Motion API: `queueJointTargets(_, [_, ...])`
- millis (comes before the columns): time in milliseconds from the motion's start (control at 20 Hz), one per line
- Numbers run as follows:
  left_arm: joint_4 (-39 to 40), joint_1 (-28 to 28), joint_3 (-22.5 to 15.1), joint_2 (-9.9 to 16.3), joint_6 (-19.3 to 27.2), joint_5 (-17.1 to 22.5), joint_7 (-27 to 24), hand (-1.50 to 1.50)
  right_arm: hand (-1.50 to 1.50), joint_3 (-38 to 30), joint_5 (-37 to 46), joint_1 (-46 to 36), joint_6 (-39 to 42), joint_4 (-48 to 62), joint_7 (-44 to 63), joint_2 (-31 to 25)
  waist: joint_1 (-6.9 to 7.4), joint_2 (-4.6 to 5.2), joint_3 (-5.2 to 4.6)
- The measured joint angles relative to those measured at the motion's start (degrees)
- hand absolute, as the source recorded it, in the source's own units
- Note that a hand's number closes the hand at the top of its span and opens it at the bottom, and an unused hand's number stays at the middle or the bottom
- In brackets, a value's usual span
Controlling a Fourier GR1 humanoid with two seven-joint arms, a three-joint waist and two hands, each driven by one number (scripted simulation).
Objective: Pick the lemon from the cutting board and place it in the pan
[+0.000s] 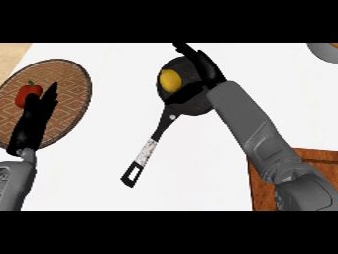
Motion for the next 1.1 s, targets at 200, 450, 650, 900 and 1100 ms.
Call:
queueJointTargets(200, [0.31,0.64,0.84,0.52,0.28,0.03,-0.38,0.00,-1.50,-1.87,-1.88,-0.18,0.82,-1.11,2.18,-2.99,-1.02,-0.07,-0.03])
queueJointTargets(450, [0.64,1.22,1.50,0.44,0.29,0.49,-0.73,0.00,-1.50,-4.30,-4.31,0.37,4.65,-2.36,3.12,-9.24,-1.81,0.00,0.00])
queueJointTargets(650, [0.23,1.33,1.95,0.70,0.29,0.71,-0.73,0.00,-1.50,-5.35,-5.35,1.49,10.58,-2.80,2.58,-15.59,-1.98,0.10,0.07])
queueJointTargets(900, [-0.14,1.43,1.61,0.29,0.64,0.31,-0.68,0.00,-1.50,-5.66,-5.70,2.74,17.99,-3.10,1.69,-22.54,-2.04,0.21,0.14])
queueJointTargets(1100, [-0.47,1.43,1.37,0.05,0.71,0.15,-0.63,0.00,-1.50,-5.44,-5.46,3.96,22.51,-3.11,1.07,-26.52,-1.67,0.43,0.20])
